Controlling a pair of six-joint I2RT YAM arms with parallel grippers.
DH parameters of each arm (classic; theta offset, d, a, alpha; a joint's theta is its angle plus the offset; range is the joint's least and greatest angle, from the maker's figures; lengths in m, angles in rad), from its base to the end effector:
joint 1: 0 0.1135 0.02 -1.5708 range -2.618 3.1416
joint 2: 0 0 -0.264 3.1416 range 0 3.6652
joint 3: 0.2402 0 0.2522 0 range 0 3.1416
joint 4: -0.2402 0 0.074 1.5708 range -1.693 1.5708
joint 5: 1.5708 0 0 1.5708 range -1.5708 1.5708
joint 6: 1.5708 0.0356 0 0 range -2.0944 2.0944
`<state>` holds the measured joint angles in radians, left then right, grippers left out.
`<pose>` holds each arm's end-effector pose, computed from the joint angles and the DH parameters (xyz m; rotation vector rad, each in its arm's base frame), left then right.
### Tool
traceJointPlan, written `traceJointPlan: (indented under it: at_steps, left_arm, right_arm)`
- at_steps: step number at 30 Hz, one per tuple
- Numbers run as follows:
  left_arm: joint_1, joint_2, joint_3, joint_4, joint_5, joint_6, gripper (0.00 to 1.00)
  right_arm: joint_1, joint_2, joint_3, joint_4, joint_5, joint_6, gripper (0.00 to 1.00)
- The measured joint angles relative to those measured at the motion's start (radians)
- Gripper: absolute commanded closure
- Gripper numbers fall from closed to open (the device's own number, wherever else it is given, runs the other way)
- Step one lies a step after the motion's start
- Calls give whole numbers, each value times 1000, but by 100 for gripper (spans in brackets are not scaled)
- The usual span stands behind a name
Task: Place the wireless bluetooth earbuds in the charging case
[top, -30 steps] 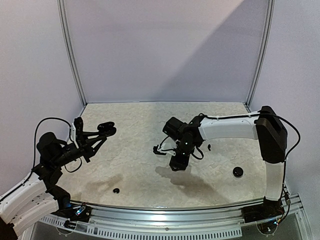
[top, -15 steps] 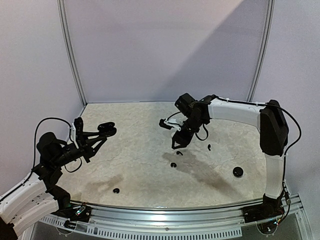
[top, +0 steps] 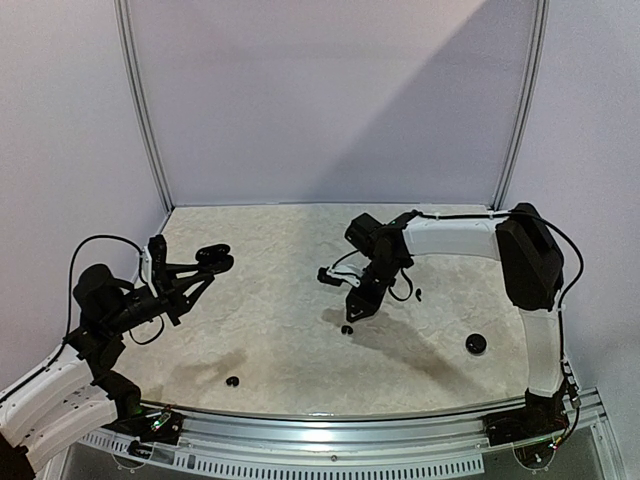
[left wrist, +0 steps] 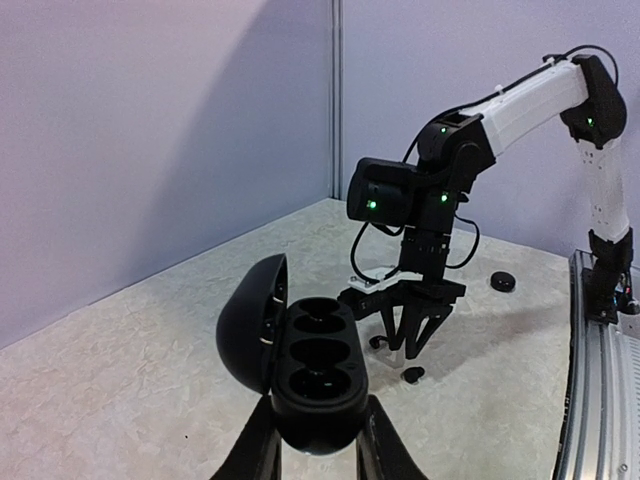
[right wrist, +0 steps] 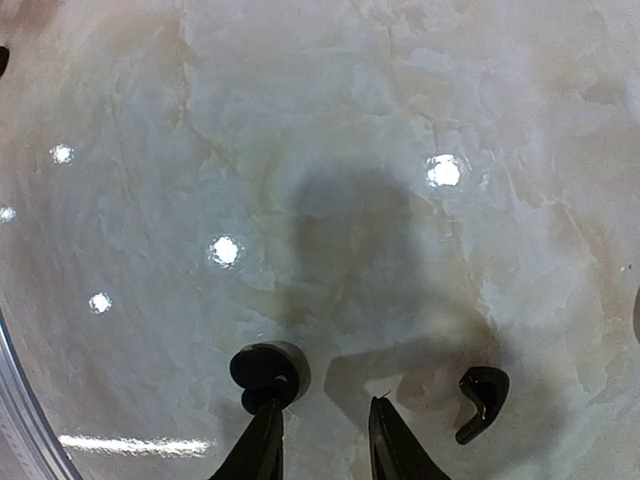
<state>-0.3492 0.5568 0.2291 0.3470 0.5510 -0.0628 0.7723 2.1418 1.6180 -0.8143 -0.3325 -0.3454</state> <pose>0.1359 -0.0693 0.2330 0.6595 1.4618 -0.7478 0.2996 0.3081 0.1603 -1.6049 2.4579 0.5539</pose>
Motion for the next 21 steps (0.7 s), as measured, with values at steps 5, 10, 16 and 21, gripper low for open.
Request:
traceJointPlan:
  at_steps: [5, 10, 16, 21]
  left_arm:
    - [0, 0, 0, 0, 1, 4, 100]
    - [0, 0, 0, 0, 2, 8, 100]
    - [0, 0, 0, 0, 3, 10, 100]
    - [0, 0, 0, 0, 4, 11, 100]
  right_arm:
    - [1, 33, -4, 16, -14, 3, 69]
    - [8, 36, -10, 23, -27, 4, 68]
    - [13, 36, -15, 28, -50, 4, 68]
    - [14, 35, -20, 28, -68, 4, 69]
